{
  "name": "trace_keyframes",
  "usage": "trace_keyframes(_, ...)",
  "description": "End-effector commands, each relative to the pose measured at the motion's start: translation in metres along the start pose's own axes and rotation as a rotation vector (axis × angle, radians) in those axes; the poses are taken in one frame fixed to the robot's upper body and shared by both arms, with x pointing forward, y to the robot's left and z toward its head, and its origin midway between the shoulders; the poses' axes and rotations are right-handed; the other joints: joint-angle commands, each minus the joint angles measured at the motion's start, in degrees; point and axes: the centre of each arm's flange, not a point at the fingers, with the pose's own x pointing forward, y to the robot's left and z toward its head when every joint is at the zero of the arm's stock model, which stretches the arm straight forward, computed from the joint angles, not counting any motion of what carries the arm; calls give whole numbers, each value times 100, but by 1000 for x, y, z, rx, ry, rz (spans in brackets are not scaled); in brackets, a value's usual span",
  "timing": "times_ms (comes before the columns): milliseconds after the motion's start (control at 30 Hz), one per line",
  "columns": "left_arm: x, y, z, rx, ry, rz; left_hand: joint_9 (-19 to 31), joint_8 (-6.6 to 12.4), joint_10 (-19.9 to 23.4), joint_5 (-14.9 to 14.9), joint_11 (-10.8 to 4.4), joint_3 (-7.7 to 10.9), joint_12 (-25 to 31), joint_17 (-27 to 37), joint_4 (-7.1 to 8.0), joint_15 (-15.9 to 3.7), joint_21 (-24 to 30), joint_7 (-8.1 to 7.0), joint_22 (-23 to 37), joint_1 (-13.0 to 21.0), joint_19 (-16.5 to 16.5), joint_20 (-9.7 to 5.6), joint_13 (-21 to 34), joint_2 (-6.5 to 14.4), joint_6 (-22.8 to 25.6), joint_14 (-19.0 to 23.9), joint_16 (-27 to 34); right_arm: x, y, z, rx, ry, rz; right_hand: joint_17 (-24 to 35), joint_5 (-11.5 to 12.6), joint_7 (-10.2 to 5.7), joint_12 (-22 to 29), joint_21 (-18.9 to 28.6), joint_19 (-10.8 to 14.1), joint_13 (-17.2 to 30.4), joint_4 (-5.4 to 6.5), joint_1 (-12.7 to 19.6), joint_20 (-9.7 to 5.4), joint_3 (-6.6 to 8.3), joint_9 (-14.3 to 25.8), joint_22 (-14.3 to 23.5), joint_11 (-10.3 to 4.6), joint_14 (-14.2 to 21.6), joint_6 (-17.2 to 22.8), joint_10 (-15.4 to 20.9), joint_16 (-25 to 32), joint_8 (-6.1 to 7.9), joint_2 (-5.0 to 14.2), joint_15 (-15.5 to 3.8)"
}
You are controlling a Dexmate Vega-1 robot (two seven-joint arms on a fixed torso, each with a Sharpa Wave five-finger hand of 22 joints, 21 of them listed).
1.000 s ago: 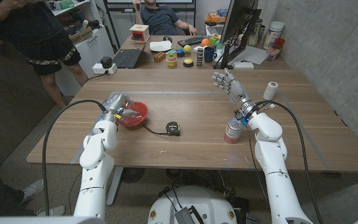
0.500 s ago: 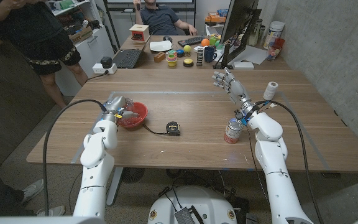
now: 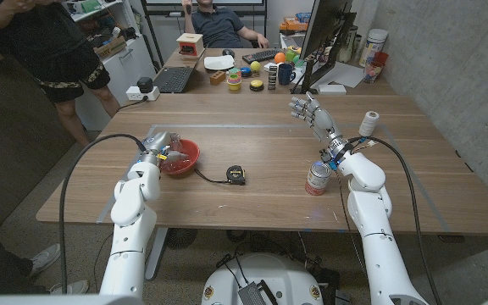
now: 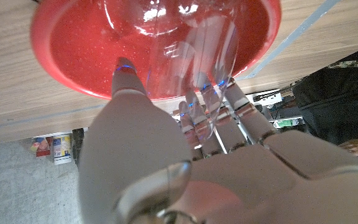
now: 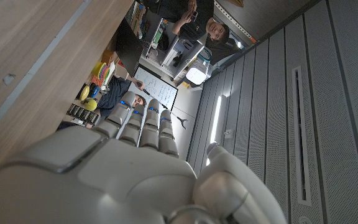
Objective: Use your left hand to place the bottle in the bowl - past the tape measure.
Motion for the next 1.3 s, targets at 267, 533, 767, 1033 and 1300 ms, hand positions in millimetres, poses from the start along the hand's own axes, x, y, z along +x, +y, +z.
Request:
trace_keyframes(267, 2, 0, -2, 4, 18, -20, 3, 14, -809, 61, 350, -199, -37, 50, 83, -548, -166, 172, 10, 188, -248, 132, 25, 366, -634, -828, -19, 2, -1, -2, 1, 3, -1, -4, 35, 19, 10, -34, 48, 9, 1, -1, -16, -45, 17, 14, -14, 27, 65, 33, 18, 52, 90, 18)
trace_keyframes(533, 3, 1, -3, -9, 25, -14, -5, 25, -1131, 87, 533, -295, -28, 63, 187, -376, -258, 212, 5, 34, -375, 202, 26, 397, -861, -1187, -8, 3, -1, -3, 10, 4, -4, -4, 37, 29, 15, -44, 52, 9, 3, -4, -15, -53, 17, 14, -13, 32, 71, 48, 20, 53, 90, 19)
trace_keyframes(767, 3, 3, -1, -7, 18, 11, -19, 25, -1689, 134, 767, -426, -43, 62, 296, -19, -426, 299, 1, -126, -628, 388, 21, 420, -1183, -1799, -39, 4, -1, -5, 4, 4, 2, -4, 39, 29, 18, -56, 52, 9, 5, -6, -18, -59, 17, 15, -1, 32, 77, 55, 19, 54, 92, 18)
trace_keyframes(1033, 2, 6, 1, -29, -1, 34, -22, 20, -1795, 139, 819, -518, -11, 58, 357, 34, -485, 329, -1, -246, -697, 385, 19, 376, -1333, -1945, -17, 6, -1, -7, 10, 7, 0, -4, 42, 32, 20, -67, 57, 9, 6, -6, -15, -66, 17, 15, 3, 30, 87, 60, 18, 56, 95, 18)
trace_keyframes(1300, 0, 13, 7, -33, -17, 63, -25, 43, -1844, 138, 822, -608, 6, 52, 402, 40, -518, 333, -3, -352, -715, 404, 17, 303, -1360, -1982, 9, 8, -1, -8, 1, 9, 9, -4, 44, 33, 20, -78, 63, 9, 7, -7, -15, -73, 17, 15, -3, 34, 88, 61, 19, 55, 97, 16)
